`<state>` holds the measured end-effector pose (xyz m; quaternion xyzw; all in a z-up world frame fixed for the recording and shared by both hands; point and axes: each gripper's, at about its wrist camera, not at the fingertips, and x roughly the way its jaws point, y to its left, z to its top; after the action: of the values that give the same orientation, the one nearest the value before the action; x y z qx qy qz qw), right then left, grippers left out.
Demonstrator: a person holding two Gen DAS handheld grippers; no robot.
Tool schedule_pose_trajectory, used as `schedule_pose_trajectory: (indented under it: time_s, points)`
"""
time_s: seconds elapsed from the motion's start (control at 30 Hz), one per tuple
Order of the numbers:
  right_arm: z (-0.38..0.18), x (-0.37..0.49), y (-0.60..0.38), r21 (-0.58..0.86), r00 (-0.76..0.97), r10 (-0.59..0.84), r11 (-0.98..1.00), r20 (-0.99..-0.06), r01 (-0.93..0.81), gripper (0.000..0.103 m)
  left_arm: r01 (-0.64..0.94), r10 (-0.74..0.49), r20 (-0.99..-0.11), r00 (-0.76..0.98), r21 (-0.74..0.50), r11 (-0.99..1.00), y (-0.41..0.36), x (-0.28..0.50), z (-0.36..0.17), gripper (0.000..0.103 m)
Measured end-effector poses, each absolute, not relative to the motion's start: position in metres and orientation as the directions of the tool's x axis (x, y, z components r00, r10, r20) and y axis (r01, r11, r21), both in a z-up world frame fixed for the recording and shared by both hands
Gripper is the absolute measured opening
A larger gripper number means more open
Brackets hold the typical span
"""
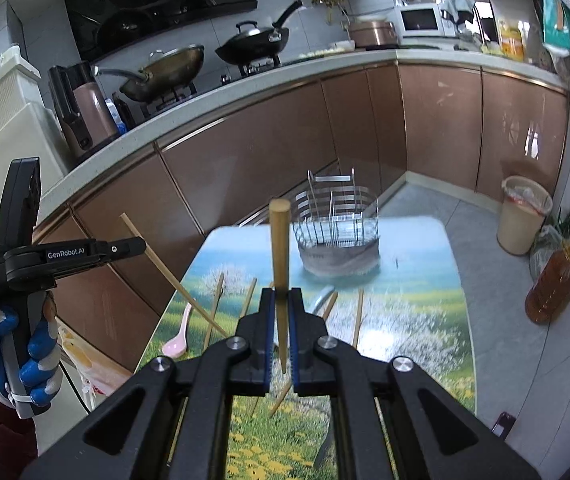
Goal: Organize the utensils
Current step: 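Lift the left tool's chopstick upright toward the wire holder while the right tool carries its own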
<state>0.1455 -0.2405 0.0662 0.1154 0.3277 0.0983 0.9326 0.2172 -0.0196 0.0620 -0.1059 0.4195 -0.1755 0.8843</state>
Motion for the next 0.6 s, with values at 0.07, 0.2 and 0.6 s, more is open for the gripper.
schedule_pose_trajectory:
  time_s: [0.07,0.2,0.6]
  points:
    - [0.078,0.153,-0.245,0.273,0.778,0.251,0.956,-0.575,-0.106,0.006,0.231,-0.408,-0.695,0.592,-0.339,0.912,-0.024,0.224,0.071,0.006]
    - [0.100,0.168,-0.254,0.263,0.802,0.234,0.960,-0.549,-0.099,0.006,0.256,-0.429,-0.667,0.610,-0.346,0.903,-0.035,0.240,0.089,0.006]
    - [0.149,0.248,-0.288,0.253,0.860,0.184,0.965,-0.477,-0.066,0.006,0.303,-0.445,-0.593,0.671,-0.328,0.895,-0.081,0.310,0.134,0.006]
